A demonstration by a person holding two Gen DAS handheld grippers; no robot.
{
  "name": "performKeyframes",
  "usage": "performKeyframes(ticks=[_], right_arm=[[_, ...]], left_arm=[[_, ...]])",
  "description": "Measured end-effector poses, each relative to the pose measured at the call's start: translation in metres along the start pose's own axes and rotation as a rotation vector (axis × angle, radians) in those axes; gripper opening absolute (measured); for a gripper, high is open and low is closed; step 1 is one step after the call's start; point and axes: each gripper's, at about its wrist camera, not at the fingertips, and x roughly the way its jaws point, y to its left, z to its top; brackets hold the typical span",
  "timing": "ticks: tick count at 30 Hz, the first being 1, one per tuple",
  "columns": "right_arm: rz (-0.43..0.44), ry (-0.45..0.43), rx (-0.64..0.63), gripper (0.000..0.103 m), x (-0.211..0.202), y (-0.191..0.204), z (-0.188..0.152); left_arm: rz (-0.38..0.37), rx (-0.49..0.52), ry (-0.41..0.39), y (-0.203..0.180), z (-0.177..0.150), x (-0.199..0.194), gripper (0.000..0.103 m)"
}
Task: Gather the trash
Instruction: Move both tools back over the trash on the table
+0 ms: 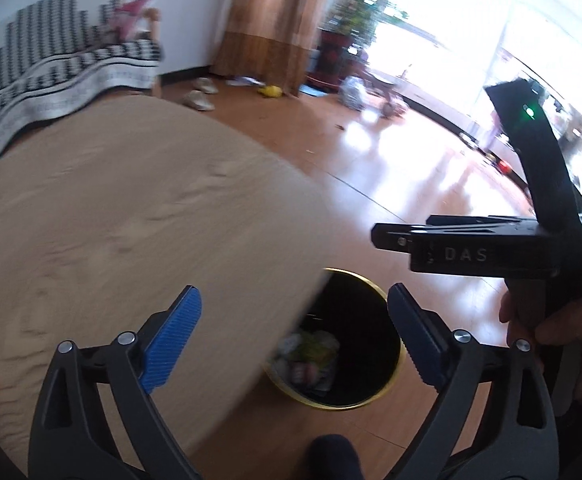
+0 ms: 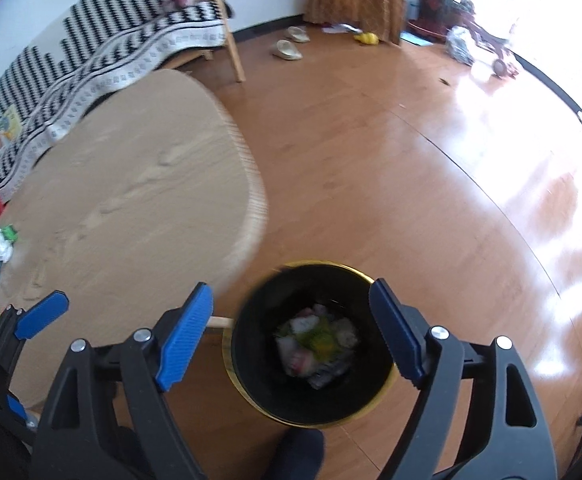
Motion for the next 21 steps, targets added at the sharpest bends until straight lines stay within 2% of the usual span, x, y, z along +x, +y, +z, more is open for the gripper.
performKeyframes(ticks=[3, 8, 13, 16, 21], right_arm=[[0.059, -0.011, -0.065, 0.078, 0.004, 0.049, 0.011], [0.186, -0.017, -0.171, 0.078, 0.013, 0.15, 0.019], [0.287, -0.002, -0.311, 0.078, 0.021, 0.257, 0.01], [0.33, 0.02, -0.377, 0.078, 0.026, 0.309, -0.001], [0.357, 0.049, -0.467, 0.078, 0.041, 0.372, -0.018]], left_arm=[[0.069, -0.067, -0.023, 0.045, -0.001, -0.027, 0.092], [0.244, -0.215, -0.068, 0.139, -0.015, -0.087, 0.092], [0.45, -0.404, -0.095, 0.25, -0.042, -0.146, 0.092], [0.533, -0.495, -0.115, 0.303, -0.053, -0.17, 0.092], [0.588, -0.569, -0.117, 0.361, -0.064, -0.177, 0.092]])
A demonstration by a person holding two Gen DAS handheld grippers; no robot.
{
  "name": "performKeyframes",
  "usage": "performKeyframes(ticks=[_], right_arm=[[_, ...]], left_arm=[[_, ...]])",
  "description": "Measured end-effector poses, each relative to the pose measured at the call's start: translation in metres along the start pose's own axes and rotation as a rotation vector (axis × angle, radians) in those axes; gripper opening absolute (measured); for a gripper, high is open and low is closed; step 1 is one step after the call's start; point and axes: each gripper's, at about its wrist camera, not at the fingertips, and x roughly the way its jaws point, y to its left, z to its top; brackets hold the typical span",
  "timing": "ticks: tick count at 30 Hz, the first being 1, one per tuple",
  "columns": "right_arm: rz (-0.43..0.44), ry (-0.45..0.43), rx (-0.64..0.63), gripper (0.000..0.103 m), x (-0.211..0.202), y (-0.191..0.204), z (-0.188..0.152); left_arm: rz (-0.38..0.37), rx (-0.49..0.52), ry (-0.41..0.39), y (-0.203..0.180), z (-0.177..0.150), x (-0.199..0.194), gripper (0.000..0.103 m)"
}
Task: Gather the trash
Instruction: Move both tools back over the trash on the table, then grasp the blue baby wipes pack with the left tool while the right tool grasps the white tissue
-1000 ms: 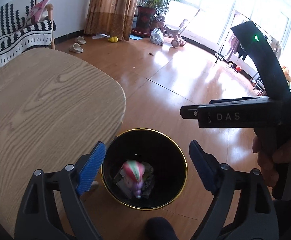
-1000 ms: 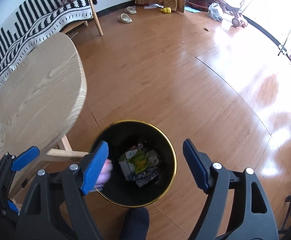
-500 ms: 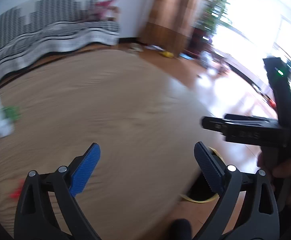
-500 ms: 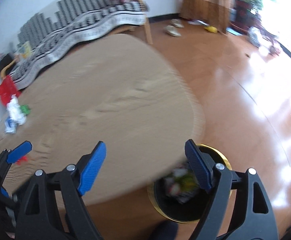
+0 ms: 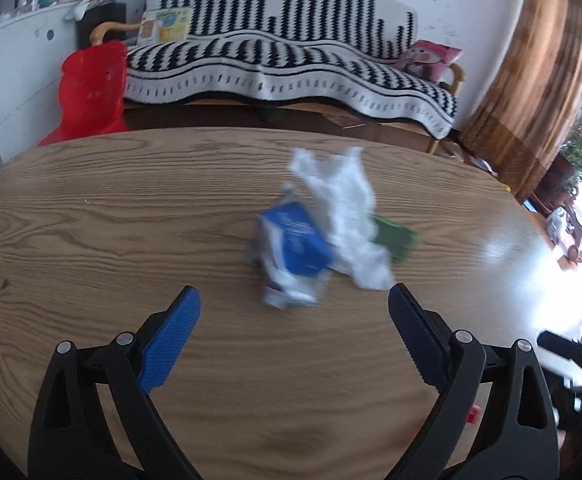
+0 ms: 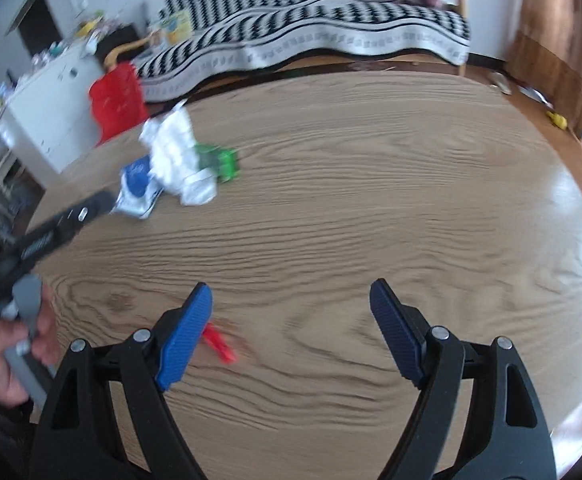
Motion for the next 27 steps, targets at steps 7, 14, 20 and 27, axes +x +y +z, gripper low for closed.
performKeyframes(ticks=[7, 14, 20, 27], right_arm=[[0.029, 0.026, -0.007, 0.078, 0.021, 0.015, 0.006], [0.039, 0.024, -0.025, 0.078, 0.038, 0.022, 0.018], [0.039, 0.017, -0.051, 0.078, 0.058, 0.034, 0.031], [0.073, 0.016, -0.058, 0.078, 0.079, 0.062, 0.054]], left_arm=[[-0.003, 0.008, 0.058, -0.001, 0.003, 0.038, 0.092], [-0.01, 0.049, 0.095, 0.005, 0.001, 0.053, 0.036], [0.0, 0.121, 0.038, 0.013, -0.004, 0.002, 0.031], [-0.004, 0.078, 0.044, 0.046, -0.021, -0.049, 0.031]])
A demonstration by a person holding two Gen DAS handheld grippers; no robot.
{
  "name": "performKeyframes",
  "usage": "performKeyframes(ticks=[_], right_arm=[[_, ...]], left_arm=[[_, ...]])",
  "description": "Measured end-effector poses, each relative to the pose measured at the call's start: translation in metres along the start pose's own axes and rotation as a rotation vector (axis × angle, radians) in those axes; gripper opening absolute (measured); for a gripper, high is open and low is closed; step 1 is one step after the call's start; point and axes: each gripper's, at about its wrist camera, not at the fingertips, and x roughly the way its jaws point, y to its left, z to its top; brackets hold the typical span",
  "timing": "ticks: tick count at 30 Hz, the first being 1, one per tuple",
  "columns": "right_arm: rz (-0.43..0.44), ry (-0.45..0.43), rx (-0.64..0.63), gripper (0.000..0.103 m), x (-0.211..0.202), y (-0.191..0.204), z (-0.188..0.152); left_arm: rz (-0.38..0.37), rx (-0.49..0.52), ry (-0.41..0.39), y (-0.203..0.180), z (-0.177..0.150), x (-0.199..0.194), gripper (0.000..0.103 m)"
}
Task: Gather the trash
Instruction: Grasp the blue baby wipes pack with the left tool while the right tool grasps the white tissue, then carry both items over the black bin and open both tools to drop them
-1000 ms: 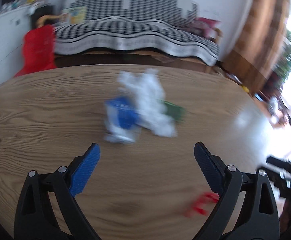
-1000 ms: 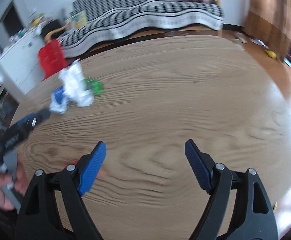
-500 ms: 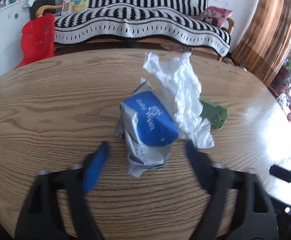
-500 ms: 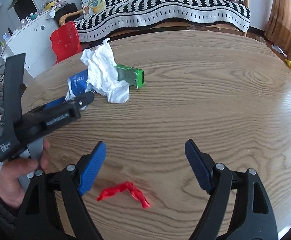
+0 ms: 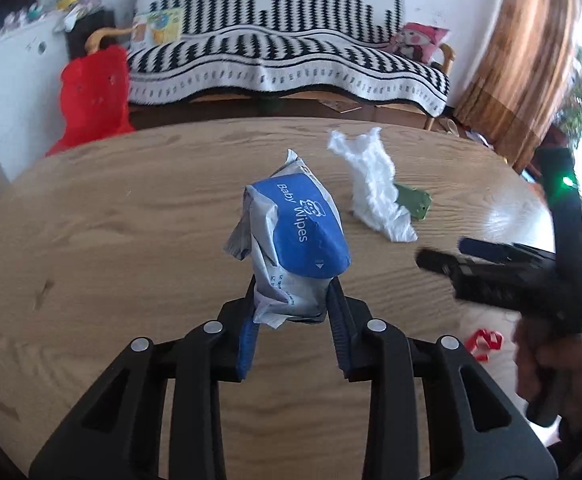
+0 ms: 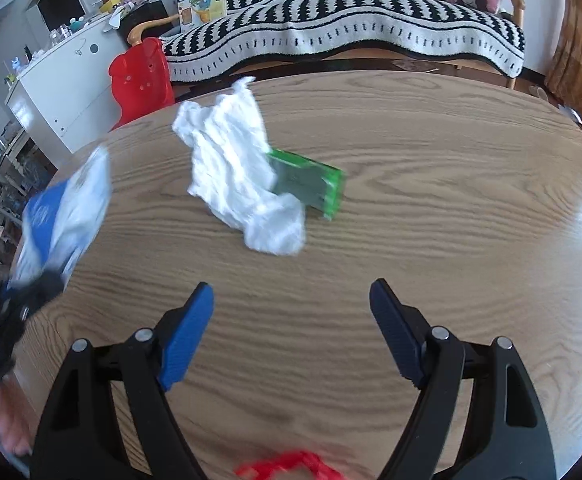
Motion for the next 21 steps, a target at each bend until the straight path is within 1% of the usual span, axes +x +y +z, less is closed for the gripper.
performKeyframes(ticks=[2, 5, 7, 10, 11, 12, 13, 15, 18, 21], right_arm=[[-0.023, -0.01, -0.027, 0.078, 0.007, 0.014, 0.011], [-0.075, -0.026, -0.079, 0.078, 0.021, 0.032, 0.027], [-0.103, -0.017, -0.084, 0.078, 0.032, 0.04, 0.037], [-0.146, -0.003, -0.112, 0.073, 0.049, 0.052, 0.048], [-0.156, 0.006, -0.114, 0.062, 0.054, 0.053, 0.049], [-0.159, 0.018, -0.114, 0.038, 0.058, 0.055, 0.05], [-0.161, 0.027, -0.115, 0.027, 0.058, 0.056, 0.049], [-0.131, -0.011, -0.106, 0.02, 0.042, 0.06, 0.044], [-0.104, -0.046, -0.126, 0.019, 0.014, 0.063, 0.034], [-0.075, -0.075, -0.113, 0.019, -0.023, 0.05, 0.016]], left_arm=[[0.0, -0.028, 0.013, 0.011, -0.002, -0.003, 0.031], [0.003, -0.053, 0.006, 0.025, -0.001, -0.008, 0.031], [0.006, -0.065, 0.005, 0.03, -0.002, -0.01, 0.031], [0.004, -0.077, 0.011, 0.035, -0.001, -0.009, 0.031], [0.005, -0.077, 0.011, 0.035, 0.0, -0.009, 0.031], [0.006, -0.076, 0.01, 0.035, 0.001, -0.009, 0.031], [0.008, -0.074, 0.008, 0.034, 0.002, -0.009, 0.031], [0.006, -0.069, 0.003, 0.031, 0.003, -0.01, 0.031], [0.003, -0.056, -0.003, 0.023, 0.004, -0.011, 0.031], [-0.006, -0.037, -0.01, 0.011, 0.006, -0.01, 0.031]])
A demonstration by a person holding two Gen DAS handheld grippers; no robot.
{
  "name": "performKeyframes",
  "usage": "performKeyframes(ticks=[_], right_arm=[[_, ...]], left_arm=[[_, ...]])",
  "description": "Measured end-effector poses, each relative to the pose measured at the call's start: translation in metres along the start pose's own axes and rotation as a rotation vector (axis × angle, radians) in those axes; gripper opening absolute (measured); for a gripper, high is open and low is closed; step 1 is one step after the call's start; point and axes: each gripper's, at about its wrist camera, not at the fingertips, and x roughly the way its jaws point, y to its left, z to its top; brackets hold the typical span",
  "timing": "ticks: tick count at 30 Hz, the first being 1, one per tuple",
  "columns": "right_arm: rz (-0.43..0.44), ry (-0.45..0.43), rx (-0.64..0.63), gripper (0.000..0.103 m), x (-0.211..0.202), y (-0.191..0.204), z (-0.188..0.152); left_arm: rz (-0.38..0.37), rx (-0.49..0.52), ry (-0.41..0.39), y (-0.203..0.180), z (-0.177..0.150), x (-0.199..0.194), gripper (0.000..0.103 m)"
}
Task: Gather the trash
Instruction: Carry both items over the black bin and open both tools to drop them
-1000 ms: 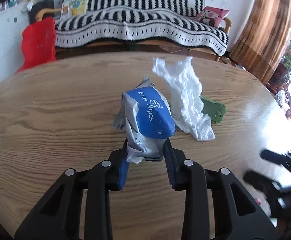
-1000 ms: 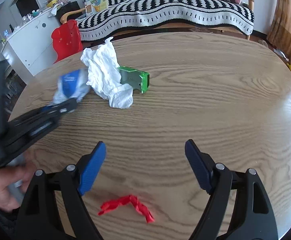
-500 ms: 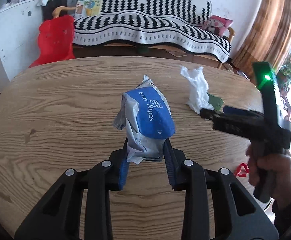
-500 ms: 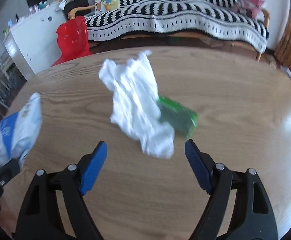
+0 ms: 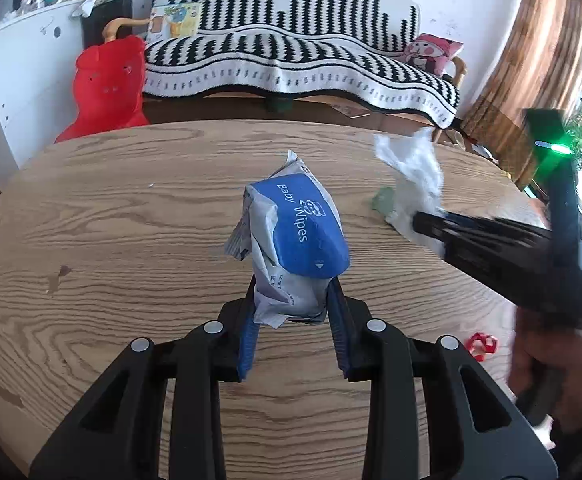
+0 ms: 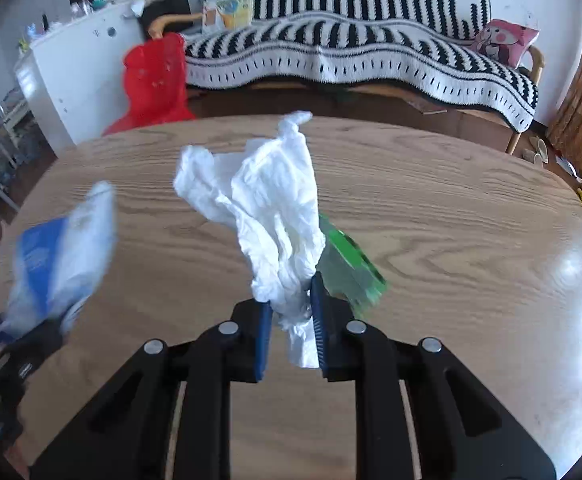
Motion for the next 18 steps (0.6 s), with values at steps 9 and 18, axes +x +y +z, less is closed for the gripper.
performKeyframes(ticks=[9, 18], right_arm=[[-0.095, -0.049, 0.192, 0.019, -0.103, -0.129, -0.094], [-0.306, -0.053, 0.451, 0.019, -0.198, -0.287, -0.215]], left_arm=[[-0.147, 0.159, -0.026, -0.113, -0.013, -0.009, 0.031], [-0.399, 0.376, -0.027, -0.28, -0.061, -0.018, 0.031]])
